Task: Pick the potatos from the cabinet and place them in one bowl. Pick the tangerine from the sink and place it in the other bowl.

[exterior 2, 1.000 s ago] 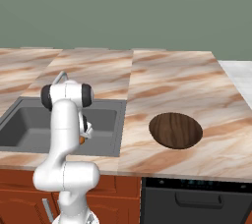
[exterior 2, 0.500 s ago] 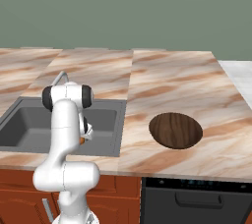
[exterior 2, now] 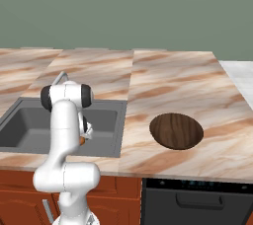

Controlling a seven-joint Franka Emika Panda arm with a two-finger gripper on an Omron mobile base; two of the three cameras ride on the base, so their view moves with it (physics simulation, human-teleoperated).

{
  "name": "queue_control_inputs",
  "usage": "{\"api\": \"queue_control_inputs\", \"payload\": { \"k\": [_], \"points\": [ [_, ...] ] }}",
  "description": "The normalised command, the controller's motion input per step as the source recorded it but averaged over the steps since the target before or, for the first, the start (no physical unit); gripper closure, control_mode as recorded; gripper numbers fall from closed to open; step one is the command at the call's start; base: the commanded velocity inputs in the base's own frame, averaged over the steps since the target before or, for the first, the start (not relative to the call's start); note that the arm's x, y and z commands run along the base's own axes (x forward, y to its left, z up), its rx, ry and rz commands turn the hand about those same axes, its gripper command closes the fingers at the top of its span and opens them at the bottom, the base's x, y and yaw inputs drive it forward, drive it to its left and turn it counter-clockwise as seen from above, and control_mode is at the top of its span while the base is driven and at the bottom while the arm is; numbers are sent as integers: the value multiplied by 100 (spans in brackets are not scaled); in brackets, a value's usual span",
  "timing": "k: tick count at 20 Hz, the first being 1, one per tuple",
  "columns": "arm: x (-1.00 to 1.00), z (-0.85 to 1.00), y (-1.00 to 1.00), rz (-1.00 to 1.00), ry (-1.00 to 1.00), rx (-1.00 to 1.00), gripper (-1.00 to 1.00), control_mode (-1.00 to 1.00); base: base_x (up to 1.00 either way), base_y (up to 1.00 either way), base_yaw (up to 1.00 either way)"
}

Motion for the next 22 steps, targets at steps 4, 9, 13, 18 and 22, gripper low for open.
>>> {"api": "queue_control_inputs", "payload": {
  "k": [4,9,13,18,22],
  "points": [
    [-13,-2,0,0,0,0,-100,-100,0,0,0],
    [-21,-7,0,0,0,0,-100,-100,0,0,0],
    [0,-12,-1,0,0,0,-100,-100,0,0,0],
    [10,-11,0,0,2,0,-100,-100,0,0,0],
    [5,-5,0,0,0,0,-100,-100,0,0,0]
  ]
}}
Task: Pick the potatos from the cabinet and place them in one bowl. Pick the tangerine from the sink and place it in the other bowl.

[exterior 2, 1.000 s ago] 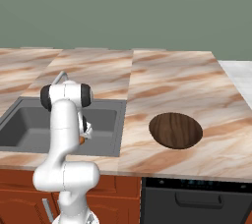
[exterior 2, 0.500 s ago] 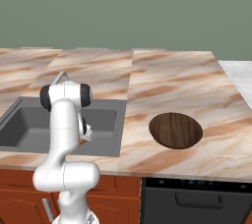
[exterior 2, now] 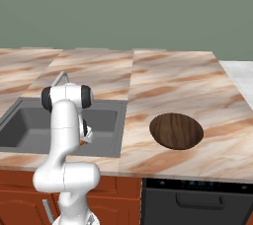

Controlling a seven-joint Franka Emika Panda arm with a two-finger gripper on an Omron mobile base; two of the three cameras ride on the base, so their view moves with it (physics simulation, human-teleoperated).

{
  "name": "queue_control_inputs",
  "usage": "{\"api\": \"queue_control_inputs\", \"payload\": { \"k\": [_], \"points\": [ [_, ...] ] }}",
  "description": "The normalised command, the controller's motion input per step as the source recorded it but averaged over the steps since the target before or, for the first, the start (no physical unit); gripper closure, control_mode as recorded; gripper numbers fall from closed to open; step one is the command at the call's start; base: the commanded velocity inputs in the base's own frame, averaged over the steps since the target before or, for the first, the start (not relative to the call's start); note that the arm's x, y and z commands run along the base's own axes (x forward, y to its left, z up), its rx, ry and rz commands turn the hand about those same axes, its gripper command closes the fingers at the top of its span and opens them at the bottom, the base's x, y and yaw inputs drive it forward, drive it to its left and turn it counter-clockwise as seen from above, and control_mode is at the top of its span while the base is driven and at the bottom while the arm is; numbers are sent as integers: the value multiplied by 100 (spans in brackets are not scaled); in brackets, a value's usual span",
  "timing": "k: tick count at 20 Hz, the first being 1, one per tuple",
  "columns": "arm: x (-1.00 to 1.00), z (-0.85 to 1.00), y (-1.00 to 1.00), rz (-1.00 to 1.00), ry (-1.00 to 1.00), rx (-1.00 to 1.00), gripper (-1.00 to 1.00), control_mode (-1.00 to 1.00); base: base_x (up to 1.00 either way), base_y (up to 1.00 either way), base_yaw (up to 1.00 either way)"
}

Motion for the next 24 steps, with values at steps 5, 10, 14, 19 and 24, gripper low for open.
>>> {"api": "queue_control_inputs", "payload": {
  "k": [5,10,14,19,24],
  "points": [
    [0,0,0,0,0,0,-100,-100,0,0,0],
    [0,0,0,0,0,0,100,-100,0,0,0],
    [0,0,0,0,0,0,100,-100,0,0,0],
    [0,1,0,0,3,0,100,-100,0,0,0],
    [0,60,-10,-3,1,0,100,-100,0,0,0]
  ]
}}
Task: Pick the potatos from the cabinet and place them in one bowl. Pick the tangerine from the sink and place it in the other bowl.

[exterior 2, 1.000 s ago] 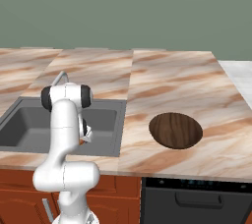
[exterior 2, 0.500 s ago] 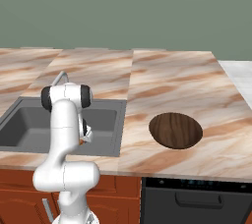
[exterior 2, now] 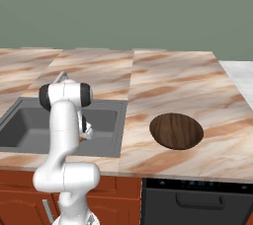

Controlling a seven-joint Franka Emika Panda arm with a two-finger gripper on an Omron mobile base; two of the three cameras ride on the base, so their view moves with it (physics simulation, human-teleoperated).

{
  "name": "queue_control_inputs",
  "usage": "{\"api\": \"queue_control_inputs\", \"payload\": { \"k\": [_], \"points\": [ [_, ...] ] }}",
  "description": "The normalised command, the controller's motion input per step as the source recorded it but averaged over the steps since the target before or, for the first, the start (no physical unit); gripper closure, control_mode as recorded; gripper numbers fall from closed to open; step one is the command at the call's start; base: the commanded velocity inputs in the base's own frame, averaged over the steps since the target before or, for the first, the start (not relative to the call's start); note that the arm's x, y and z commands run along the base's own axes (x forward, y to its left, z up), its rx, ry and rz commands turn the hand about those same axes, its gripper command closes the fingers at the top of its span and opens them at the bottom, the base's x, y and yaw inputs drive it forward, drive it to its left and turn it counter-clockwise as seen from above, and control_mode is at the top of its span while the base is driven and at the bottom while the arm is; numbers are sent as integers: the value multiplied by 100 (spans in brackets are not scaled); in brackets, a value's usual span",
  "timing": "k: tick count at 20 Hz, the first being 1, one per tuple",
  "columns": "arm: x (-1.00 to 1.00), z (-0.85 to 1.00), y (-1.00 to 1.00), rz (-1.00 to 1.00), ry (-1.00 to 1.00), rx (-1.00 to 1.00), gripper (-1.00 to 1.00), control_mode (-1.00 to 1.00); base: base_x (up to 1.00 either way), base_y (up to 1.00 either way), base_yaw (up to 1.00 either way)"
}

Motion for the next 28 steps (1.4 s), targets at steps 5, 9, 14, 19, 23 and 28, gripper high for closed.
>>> {"api": "queue_control_inputs", "payload": {
  "k": [5,9,14,19,23,28],
  "points": [
    [-1,69,-33,-8,0,0,100,-100,0,0,0],
    [-20,57,-57,-2,0,0,100,-100,0,0,0],
    [-32,77,-54,0,-1,0,100,-100,0,0,0],
    [-36,96,-25,0,-4,0,100,-100,0,0,0],
    [-29,100,0,0,-2,-1,100,-100,0,0,0],
    [-49,86,-7,5,0,-2,100,-100,0,0,0]
  ]
}}
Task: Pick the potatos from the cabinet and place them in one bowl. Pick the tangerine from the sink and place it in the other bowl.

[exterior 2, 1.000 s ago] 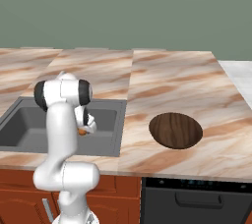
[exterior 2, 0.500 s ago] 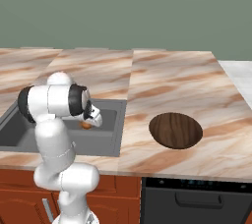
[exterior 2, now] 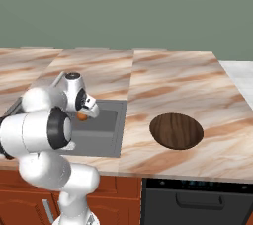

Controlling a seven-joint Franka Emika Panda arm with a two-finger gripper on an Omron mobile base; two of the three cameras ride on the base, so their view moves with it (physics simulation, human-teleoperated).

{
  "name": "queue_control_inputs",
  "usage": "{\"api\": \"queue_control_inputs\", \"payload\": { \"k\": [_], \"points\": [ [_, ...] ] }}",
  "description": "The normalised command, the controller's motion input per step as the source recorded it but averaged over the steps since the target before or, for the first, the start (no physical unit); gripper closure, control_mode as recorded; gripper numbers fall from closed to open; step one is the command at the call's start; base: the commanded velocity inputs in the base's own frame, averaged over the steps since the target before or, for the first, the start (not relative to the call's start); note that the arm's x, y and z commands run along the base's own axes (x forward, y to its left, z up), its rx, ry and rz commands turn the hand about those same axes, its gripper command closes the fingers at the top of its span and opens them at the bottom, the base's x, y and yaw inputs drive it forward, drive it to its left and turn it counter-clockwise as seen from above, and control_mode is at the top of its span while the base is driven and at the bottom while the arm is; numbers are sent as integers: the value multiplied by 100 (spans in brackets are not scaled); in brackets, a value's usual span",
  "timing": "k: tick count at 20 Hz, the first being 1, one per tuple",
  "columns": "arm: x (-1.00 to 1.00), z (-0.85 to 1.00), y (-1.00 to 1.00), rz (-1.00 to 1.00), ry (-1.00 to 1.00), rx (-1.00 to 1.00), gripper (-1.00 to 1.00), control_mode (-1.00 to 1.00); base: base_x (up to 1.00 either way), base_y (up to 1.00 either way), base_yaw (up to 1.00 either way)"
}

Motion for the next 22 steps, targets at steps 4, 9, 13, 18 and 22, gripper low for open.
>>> {"api": "queue_control_inputs", "payload": {
  "k": [4,9,13,18,22],
  "points": [
    [-76,74,-50,8,0,0,100,-100,0,0,0],
    [-81,80,-54,6,0,-2,100,-100,0,0,0],
    [-62,73,-63,5,0,-7,100,-100,0,0,0],
    [-31,50,-79,0,0,-10,100,-100,0,0,0],
    [-5,57,-100,0,0,-3,100,-100,0,0,0]
  ]
}}
